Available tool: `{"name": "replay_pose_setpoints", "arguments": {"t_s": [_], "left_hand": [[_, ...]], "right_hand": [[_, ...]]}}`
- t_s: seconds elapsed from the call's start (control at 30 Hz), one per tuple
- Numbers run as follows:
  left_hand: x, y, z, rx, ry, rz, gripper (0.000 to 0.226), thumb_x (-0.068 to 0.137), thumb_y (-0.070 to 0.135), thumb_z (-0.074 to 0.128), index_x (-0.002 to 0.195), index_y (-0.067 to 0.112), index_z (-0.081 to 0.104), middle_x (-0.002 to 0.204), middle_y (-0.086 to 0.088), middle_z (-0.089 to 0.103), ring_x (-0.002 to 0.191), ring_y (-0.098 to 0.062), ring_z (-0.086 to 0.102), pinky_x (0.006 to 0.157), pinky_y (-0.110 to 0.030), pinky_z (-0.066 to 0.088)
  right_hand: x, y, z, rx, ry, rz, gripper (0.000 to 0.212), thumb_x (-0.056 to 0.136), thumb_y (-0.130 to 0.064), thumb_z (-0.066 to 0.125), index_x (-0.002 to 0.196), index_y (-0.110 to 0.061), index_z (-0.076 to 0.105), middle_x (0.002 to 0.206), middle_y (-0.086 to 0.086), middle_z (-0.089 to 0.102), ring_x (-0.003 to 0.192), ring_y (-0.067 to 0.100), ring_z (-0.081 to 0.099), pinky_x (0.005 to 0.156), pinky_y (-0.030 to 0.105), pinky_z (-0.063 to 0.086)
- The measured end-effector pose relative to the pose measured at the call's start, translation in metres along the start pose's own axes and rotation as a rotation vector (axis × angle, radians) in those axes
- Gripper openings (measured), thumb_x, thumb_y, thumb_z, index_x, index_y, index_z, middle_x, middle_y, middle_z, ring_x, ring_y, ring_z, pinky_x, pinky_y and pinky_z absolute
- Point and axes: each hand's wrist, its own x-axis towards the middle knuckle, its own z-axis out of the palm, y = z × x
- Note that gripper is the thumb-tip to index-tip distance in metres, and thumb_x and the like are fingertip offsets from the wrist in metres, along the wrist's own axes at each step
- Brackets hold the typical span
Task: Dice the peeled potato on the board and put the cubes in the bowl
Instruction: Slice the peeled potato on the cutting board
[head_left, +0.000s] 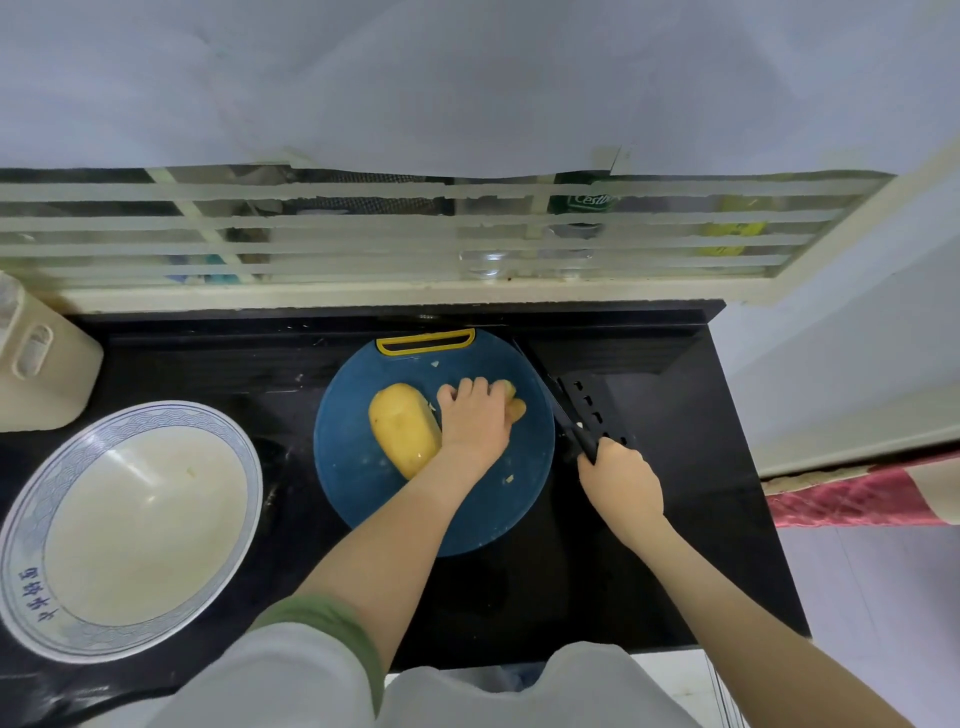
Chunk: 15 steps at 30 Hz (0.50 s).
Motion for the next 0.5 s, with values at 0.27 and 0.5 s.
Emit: {"name": "replay_pose_setpoints", "arguments": {"t_s": [0.27,0.5], "left_hand": [[0.005,-0.003,0.009,-0.007,-0.043,0.034,0.046,0.094,0.031,0.052,0.138,0.023,0.042,0.138,0.005,0.045,0.129,-0.020,0.033,0.105,-0.045,0.013],[-0.003,-0.004,0.011,0.001,0.014,0.104,0.038,0.096,0.031,0.048,0.134,0.028,0.048,0.138,0.012,0.048,0.136,-0.018,0.026,0.097,-0.042,0.006]], "right_hand": [[-0.001,-0.002,-0.002,0.013,0.016,0.001,0.020,0.099,-0.029,0.048,0.091,-0.011,0.055,0.073,0.002,0.060,0.063,0.019,0.063,0.060,0.036,0.057],[-0.005,-0.005,0.001,0.108,0.005,0.027,0.021,0.098,-0.027,0.048,0.087,-0.011,0.054,0.073,0.004,0.060,0.064,0.020,0.062,0.060,0.037,0.054]]}}
